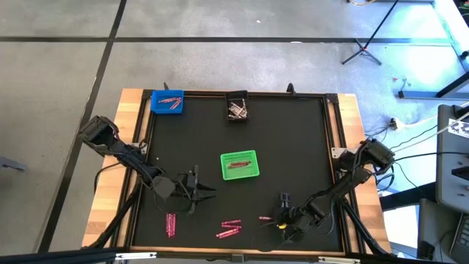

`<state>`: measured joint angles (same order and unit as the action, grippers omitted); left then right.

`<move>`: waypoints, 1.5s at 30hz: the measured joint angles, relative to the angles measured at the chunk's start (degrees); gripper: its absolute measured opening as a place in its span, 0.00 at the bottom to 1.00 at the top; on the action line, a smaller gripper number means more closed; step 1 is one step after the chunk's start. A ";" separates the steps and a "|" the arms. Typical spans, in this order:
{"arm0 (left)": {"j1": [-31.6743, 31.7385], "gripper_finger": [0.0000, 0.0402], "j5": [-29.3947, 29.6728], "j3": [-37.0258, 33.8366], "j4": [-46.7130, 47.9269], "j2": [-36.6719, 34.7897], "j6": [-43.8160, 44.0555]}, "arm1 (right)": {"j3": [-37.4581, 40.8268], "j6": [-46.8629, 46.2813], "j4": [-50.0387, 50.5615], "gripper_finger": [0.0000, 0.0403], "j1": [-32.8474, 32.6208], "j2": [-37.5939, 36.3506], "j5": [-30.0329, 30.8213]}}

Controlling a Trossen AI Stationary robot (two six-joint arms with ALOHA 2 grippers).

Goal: Sort crayons
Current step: Put the pink crayon into the blue bin

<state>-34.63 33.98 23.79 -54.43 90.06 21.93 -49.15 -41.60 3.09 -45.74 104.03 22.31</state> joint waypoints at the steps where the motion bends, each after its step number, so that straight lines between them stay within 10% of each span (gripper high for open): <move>1: 0.00 0.26 0.00 0.00 0.00 0.00 0.00 | 0.00 0.07 0.03 0.05 0.00 -0.03 0.04; 28: 1.92 0.26 -3.12 0.00 -0.17 0.00 -4.53 | 0.11 17.43 -0.29 0.06 11.28 -12.42 5.66; 35: 6.63 0.26 -12.23 1.80 2.43 0.00 -5.67 | 0.07 27.03 -8.93 0.05 18.40 -12.43 5.11; 45: 10.33 0.26 -6.84 4.19 2.09 -0.02 -19.31 | 0.04 44.62 -29.43 0.05 25.89 -8.85 -2.28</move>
<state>-24.30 27.14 27.98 -52.34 90.04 2.62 -49.10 3.01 -26.34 -19.85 95.18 20.03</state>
